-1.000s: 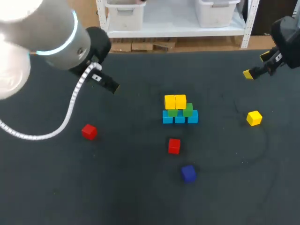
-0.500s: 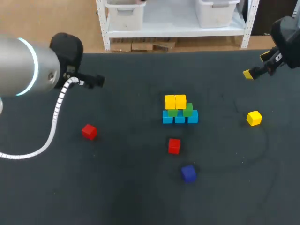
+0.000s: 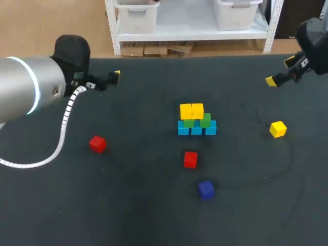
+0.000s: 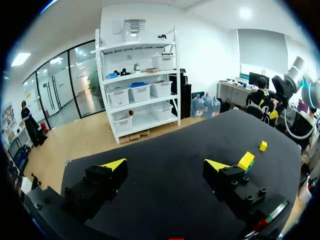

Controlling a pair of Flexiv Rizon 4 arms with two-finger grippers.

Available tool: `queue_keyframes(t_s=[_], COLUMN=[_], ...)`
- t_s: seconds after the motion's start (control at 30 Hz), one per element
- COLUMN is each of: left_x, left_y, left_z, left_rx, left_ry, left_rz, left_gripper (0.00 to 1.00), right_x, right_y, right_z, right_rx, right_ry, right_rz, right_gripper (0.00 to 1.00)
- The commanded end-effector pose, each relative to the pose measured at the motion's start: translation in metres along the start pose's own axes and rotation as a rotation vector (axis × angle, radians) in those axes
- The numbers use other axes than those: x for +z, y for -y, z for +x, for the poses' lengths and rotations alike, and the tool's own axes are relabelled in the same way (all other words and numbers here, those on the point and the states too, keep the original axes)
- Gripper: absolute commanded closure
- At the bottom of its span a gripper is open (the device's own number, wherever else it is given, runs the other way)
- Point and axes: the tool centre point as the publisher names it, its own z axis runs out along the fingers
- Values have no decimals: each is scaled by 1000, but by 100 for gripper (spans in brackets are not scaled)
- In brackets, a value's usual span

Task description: Place the blue cubes, place green cubes on the blue cubes, place the yellow cubes on the green cubes, then place the red cubes on the yellow cubes, and place purple cube on the red cubes.

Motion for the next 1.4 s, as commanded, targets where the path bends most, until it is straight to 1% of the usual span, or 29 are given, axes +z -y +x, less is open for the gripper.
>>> queue_keyframes(t_s=[0.03,0.93,1.0,1.07,1.17,1.23,1.27,1.33,1.37,1.4], left_x=[-2,-3,-3,-3,-3,-3,-3,-3,-3,-3], left_y=[1,1,1,1,1,1,1,1,1,1], left_z=[4,5,5,5,5,5,5,5,5,5], left_rx=[-7,-7,-7,-7,-7,-7,-7,-7,-7,-7], left_ry=[36,38,38,38,38,38,38,38,38,38], left_rz=[4,2,2,2,2,2,2,2,2,2], left_gripper=[0,0,0,0,0,0,0,0,0,0], right_x=[0,0,-1,-1,-2,-1,-1,2,6,9], right_y=[0,0,-5,-11,-21,-25,-28,-30,-29,-26], right_z=[0,0,-1,2,14,25,31,43,50,57], right_rx=[0,0,-36,-54,-71,-82,-106,-179,-194,-183], right_ry=[1,1,-52,-105,-189,-238,-250,-267,-295,-337], right_rz=[-2,-2,31,43,77,97,91,53,43,42], right_gripper=[0,0,0,0,0,0,0,0,0,0])
